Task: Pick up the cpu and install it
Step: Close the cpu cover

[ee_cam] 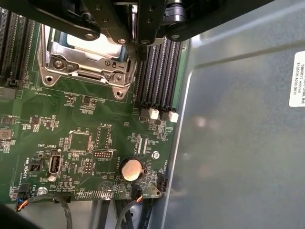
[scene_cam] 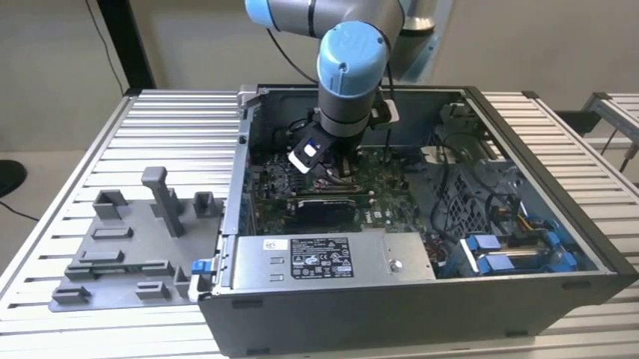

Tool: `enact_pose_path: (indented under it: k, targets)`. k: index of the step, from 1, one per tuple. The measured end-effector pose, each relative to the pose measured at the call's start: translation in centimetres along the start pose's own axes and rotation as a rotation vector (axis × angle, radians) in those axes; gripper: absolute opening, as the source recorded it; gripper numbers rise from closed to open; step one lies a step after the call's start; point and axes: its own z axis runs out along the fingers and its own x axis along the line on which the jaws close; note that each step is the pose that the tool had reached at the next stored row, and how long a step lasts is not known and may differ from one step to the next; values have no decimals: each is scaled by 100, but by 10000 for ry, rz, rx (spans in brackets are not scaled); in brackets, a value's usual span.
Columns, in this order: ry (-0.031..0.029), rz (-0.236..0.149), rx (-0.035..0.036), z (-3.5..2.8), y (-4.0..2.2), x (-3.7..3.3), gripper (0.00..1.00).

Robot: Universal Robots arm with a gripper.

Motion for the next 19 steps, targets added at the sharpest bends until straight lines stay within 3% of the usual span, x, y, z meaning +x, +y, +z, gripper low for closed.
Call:
enact_pose_path:
  k: [2,3,6,8,13,19]
  targets:
    - [-4,1,4,-4,0,0,0]
    - [-57,6,27,-33,-1,2,0]
    - [0,5,14,-134,11,57,0]
    - [31,6,6,-202,-23,94,0]
    - [89,12,-2,-363,-214,194,0]
    - [101,-9,-53,-412,-418,263,0]
